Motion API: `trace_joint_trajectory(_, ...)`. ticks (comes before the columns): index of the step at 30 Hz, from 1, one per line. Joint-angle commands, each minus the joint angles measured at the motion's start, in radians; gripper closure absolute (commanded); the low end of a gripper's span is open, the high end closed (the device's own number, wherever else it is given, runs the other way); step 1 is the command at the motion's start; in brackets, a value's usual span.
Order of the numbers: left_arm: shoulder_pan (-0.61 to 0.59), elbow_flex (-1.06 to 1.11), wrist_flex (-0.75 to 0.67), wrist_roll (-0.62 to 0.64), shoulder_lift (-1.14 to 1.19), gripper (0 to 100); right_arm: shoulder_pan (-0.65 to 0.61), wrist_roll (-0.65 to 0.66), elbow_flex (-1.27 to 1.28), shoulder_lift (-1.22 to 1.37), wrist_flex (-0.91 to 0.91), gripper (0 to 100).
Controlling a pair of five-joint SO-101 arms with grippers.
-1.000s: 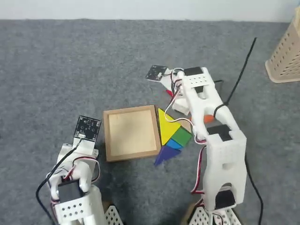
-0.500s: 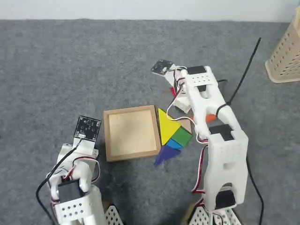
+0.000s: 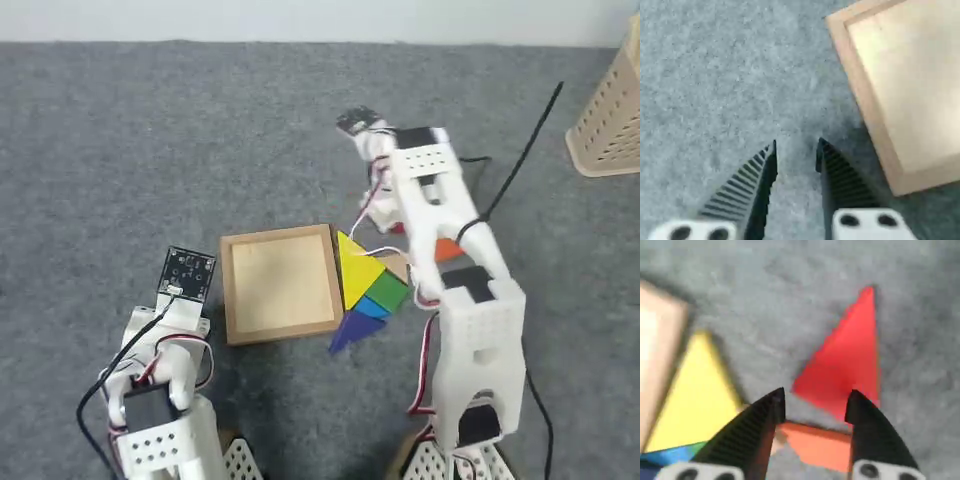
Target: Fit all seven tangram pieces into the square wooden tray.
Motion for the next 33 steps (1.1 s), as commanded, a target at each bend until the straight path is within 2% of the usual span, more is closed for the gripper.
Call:
trace_joint_trajectory(1,-0.002,-0.013,0.003,0.008,-0.023,88,-0.068,-0.014,-0.049,-0.134,0.048,81.8)
trace_joint_trajectory(4,-0.002,-0.013,0.003,0.008,-0.023,88,-0.074,-0.017,-0.049,-0.153,0.058,81.8)
trace_joint_trajectory(7,-0.002,-0.013,0.003,0.008,-0.023,88,-0.021,-0.017,-0.049,-0.131,0.042,81.2)
trace_joint_trajectory(14,-0.002,-0.013,0.003,0.008,-0.023,88,0.071,0.083,-0.051,-0.030,0.024,68.2)
trace_joint_trajectory(22,-0.002,-0.013,0.003,0.008,-0.023,88,0.071,0.104,-0.049,0.068,-0.056,67.9)
trace_joint_trajectory(33,-0.002,-0.013,0.003,0.008,-0.023,88,0.071,0.123,-0.054,0.116,-0.058,68.0)
